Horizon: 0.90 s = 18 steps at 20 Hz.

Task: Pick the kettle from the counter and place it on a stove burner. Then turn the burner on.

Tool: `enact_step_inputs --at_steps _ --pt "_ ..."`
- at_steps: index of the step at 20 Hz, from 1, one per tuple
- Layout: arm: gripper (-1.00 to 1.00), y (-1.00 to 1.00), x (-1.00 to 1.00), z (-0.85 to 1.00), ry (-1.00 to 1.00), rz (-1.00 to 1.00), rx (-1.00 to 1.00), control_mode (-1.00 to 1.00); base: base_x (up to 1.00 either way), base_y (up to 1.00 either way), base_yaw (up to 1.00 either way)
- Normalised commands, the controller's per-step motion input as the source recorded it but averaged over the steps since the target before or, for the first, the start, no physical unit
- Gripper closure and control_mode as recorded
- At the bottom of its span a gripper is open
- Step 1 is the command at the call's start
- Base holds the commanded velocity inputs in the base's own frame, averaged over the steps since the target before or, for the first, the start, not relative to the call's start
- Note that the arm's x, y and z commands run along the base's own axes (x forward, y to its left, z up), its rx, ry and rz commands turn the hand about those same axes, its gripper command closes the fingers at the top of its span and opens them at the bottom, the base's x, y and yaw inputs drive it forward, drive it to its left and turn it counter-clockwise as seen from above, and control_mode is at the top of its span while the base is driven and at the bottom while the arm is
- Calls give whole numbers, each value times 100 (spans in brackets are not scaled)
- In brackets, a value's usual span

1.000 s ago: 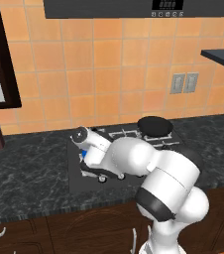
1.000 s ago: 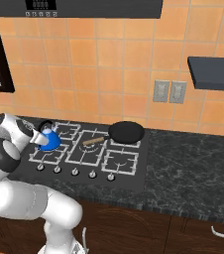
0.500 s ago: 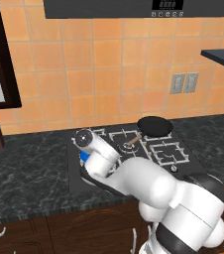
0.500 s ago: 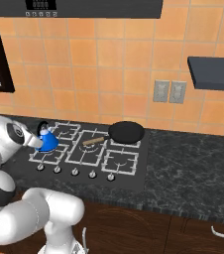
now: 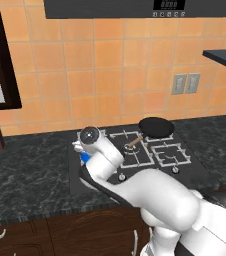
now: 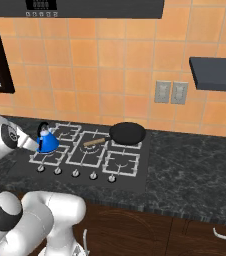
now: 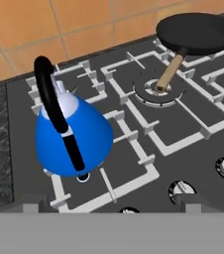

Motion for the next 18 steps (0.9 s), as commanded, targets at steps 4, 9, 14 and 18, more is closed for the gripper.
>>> enact_step_inputs --at_steps 4,9,14,18 --pt "-100 3 -39 0 23 16 7 -100 0 0 0" --pt "-100 -8 -35 -19 26 20 7 -100 0 0 0" --pt "-100 -15 -28 -33 10 5 8 -100 0 0 0" --pt "-100 -26 -17 -11 4 0 11 -100 0 0 0"
